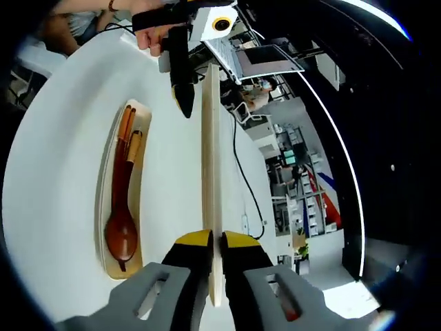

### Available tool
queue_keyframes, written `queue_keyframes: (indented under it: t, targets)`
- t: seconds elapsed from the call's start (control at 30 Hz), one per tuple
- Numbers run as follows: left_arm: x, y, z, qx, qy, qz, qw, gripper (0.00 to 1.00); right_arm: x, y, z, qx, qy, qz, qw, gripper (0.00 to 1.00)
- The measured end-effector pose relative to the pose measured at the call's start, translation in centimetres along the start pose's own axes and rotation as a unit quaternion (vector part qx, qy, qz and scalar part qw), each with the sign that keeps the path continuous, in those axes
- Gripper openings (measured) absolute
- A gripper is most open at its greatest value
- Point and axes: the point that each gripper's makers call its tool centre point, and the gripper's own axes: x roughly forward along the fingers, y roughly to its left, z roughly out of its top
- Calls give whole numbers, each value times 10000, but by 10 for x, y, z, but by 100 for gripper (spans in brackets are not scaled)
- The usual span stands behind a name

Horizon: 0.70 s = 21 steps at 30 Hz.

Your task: Arrange the utensils inside the cutlery case until each visible utensil rests in its matching compartment.

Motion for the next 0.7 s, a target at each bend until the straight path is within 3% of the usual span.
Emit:
queue_keyframes:
  t: [0.1,0.2,0.3,0.53,0.7]
  targets:
    - [4,10,-7,-30,99,254,9996,83,-1,2,-1,-78,94,-191,9997,3]
    - [5,16,-9,-612,15,349,9975,63,-3,1,-3,-155,205,-393,9989,3]
    - [5,25,-10,-710,-2,455,9964,45,-5,0,-1,-395,260,-639,9968,3]
    - [2,36,-10,-1183,-98,538,9915,30,-8,7,5,-654,221,-883,9937,3]
    - [3,30,-15,-1677,-94,227,9855,21,-7,11,8,-681,138,-923,9933,4]
